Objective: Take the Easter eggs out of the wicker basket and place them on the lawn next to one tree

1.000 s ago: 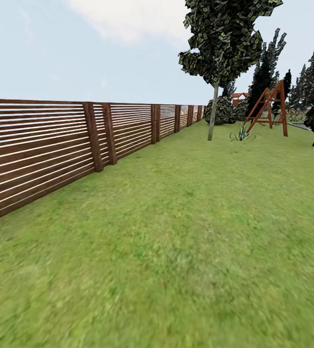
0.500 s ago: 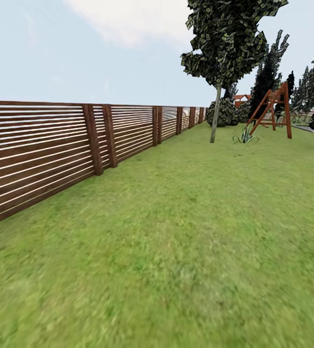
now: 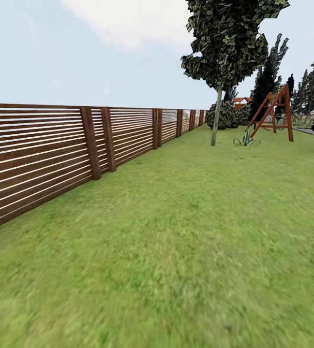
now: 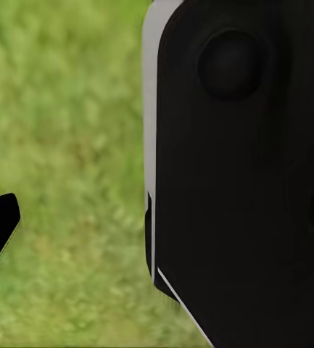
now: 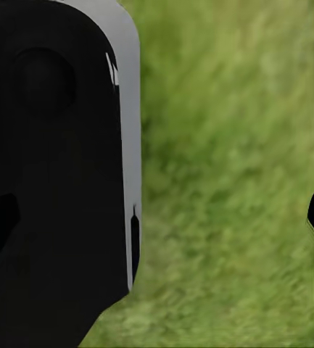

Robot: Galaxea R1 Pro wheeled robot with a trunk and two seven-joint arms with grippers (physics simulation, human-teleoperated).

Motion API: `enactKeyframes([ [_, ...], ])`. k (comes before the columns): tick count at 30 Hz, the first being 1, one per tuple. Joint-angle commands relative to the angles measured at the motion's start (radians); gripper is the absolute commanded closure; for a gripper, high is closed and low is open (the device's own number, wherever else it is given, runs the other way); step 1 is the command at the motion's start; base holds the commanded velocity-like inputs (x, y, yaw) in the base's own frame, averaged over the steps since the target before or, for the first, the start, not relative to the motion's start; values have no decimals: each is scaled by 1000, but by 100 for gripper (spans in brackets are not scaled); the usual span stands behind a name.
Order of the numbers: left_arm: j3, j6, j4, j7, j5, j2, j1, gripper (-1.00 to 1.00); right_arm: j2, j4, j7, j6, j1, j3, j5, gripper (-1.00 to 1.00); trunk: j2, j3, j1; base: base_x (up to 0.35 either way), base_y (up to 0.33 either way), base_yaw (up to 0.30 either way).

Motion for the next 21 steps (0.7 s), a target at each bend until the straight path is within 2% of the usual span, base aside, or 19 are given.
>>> enactKeyframes([
  [1,1,1,-2,-1,0,0,1,-100,0,3,-1,0,-1,1,1,-100,0,1,1,343,0,0],
  [21,1,2,-2,-1,0,0,1,-100,1,5,-1,0,-1,0,-3,-100,0,10,1,343,0,0],
])
